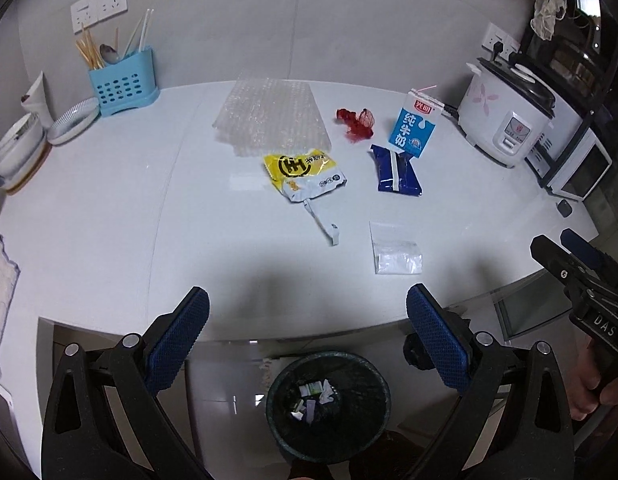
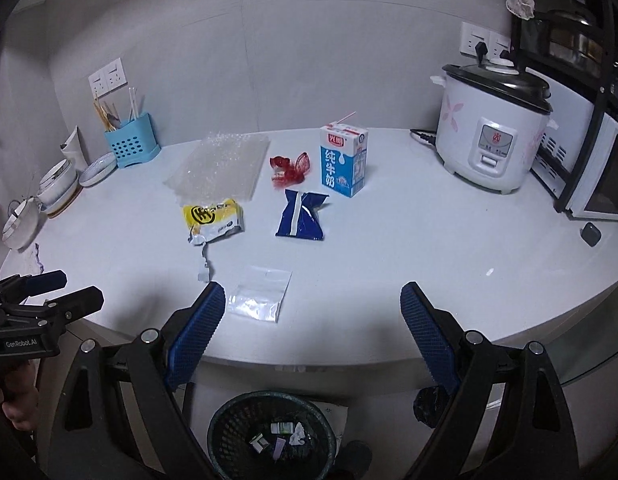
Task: Collect trash
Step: 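Raise both tools back up over the counter toward the remaining trash, then grasp the yellow snack bag with the left tool while the right tool grasps the milk carton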
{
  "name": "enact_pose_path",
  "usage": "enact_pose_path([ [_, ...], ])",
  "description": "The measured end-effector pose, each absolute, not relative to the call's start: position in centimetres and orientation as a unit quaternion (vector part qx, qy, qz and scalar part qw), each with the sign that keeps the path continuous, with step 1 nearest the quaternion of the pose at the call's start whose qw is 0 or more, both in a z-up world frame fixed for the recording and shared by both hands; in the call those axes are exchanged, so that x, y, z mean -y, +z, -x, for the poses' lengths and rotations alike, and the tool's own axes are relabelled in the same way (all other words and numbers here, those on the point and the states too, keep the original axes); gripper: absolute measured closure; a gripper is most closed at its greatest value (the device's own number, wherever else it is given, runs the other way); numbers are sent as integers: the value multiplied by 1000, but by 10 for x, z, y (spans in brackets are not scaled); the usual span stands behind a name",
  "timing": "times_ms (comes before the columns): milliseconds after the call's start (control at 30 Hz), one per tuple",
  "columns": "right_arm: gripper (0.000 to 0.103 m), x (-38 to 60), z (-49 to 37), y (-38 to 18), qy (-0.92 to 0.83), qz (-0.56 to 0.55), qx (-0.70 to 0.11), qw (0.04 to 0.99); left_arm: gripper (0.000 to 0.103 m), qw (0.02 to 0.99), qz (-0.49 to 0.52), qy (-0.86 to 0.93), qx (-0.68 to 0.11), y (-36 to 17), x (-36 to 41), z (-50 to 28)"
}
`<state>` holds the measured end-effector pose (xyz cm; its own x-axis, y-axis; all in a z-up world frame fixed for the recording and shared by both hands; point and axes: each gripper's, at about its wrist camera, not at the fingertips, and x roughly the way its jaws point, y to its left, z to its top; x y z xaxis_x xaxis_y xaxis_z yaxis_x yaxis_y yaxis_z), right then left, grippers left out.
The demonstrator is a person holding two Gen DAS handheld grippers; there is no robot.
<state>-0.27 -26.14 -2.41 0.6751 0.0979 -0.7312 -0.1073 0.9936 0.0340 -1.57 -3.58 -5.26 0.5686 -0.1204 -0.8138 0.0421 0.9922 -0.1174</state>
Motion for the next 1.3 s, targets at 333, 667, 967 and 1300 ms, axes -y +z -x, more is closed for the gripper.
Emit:
enact_pose_path([
  [333, 18, 282, -52, -23, 66, 20, -398, 915, 6, 882, 52, -20, -469, -49, 46, -41],
  [667, 18, 297, -128, -41, 94, 43, -409, 907, 7, 867, 73, 12, -493, -64, 58, -106],
  [967, 18, 303, -187, -62, 127, 58, -418, 898, 7, 852, 87, 43, -514, -87, 64, -153],
  [1300, 18, 303, -232, -82, 149, 82, -419, 892, 7, 829, 88, 68, -549, -128, 70, -193],
])
